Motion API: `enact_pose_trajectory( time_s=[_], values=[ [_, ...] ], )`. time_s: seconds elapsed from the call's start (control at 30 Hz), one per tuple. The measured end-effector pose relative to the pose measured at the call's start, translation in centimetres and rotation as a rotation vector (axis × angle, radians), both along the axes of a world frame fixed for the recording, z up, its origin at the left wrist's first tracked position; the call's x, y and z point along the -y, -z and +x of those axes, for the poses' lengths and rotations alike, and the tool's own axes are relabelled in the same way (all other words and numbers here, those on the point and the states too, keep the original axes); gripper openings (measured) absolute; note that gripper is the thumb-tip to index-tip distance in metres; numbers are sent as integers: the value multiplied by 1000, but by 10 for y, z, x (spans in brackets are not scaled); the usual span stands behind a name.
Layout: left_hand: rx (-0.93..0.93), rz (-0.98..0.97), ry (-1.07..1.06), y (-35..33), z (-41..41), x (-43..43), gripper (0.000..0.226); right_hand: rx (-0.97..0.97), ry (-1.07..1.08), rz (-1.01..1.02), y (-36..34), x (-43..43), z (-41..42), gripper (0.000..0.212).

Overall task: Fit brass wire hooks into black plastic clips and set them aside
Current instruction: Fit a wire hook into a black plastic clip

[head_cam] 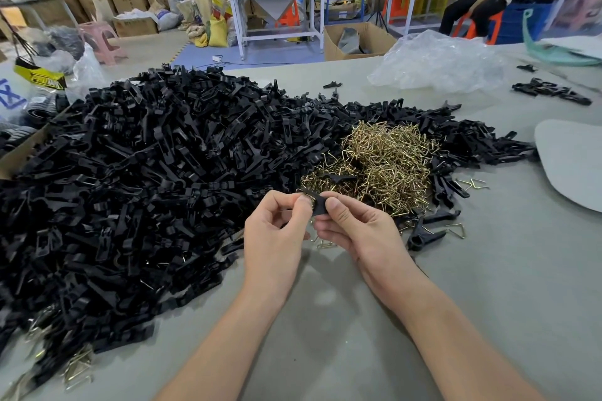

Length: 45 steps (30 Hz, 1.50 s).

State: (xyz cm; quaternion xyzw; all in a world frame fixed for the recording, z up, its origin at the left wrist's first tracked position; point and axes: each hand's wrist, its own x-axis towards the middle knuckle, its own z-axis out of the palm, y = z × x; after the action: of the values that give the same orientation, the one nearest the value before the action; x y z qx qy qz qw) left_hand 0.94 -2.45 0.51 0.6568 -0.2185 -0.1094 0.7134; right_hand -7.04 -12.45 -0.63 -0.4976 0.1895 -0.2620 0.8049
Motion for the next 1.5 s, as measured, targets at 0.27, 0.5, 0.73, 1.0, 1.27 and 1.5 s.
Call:
enact_pose_trajectory(
  time_s=[0.27, 0.5, 0.73, 1.0, 1.27, 1.5],
  values=[
    [338, 178, -96, 19, -15, 3, 13, -36, 146, -29, 2, -4, 5, 16],
    [453, 299, -101, 24, -11, 5, 25, -71, 178, 5, 3, -7, 6, 21],
    [452, 297, -110, 24, -9, 0, 19, -82, 164, 2, 1, -7, 2, 14],
    [453, 303, -108, 24, -9, -1, 20, -93, 126, 6, 1, -4, 3, 14],
    [479, 303, -95, 27, -5, -1, 21, -94, 99, -1, 2, -2, 3, 15],
    [208, 149, -10, 23, 0, -1, 18, -42, 83, -76, 2, -1, 3, 20]
  ],
)
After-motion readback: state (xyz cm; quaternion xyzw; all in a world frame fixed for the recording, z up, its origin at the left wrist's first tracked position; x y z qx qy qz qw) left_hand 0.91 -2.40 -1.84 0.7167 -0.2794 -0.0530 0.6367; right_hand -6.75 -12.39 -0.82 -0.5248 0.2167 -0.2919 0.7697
